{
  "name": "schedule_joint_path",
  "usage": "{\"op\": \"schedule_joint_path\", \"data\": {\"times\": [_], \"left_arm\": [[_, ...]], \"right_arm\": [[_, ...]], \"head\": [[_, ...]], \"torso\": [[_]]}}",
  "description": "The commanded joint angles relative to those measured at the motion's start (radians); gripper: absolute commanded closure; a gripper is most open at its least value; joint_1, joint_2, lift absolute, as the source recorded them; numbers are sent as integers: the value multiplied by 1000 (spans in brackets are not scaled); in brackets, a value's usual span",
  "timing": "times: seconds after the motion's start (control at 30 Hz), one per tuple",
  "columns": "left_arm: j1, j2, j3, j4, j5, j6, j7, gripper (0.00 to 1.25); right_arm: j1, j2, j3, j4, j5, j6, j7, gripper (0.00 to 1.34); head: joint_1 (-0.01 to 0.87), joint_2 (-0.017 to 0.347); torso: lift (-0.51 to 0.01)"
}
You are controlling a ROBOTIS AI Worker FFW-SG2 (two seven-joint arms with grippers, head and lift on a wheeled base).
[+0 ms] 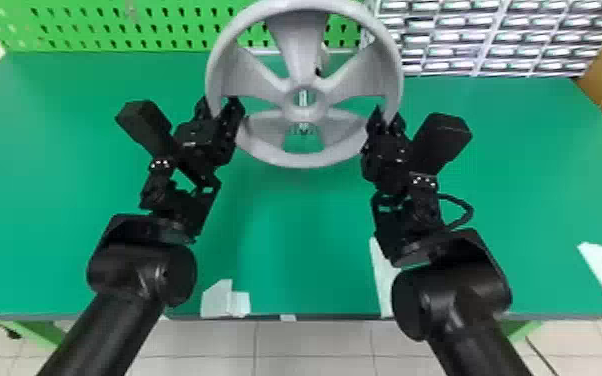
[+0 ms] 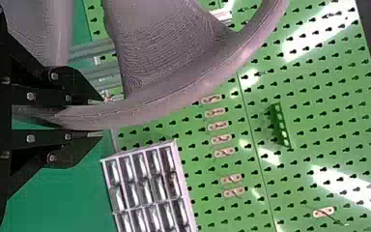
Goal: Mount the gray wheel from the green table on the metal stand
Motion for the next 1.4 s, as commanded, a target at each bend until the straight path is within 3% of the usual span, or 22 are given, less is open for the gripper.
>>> {"op": "schedule_joint_path", "data": {"times": [0.0,0.37,1.37], "left_arm": [[-32,-15,5,40,-7,-11,-18,802],[-78,-63,-10,119,-41,-49,-30,802],[-166,-78,4,292,-51,-126,-69,802]], "right_arm": [[-19,1,0,18,-2,4,0,1154],[-44,-1,-14,37,2,22,0,1154],[-108,-2,-17,123,7,36,0,1154]], "head": [[867,52],[867,52],[867,52]], "torso": [[-100],[-100],[-100]]}}
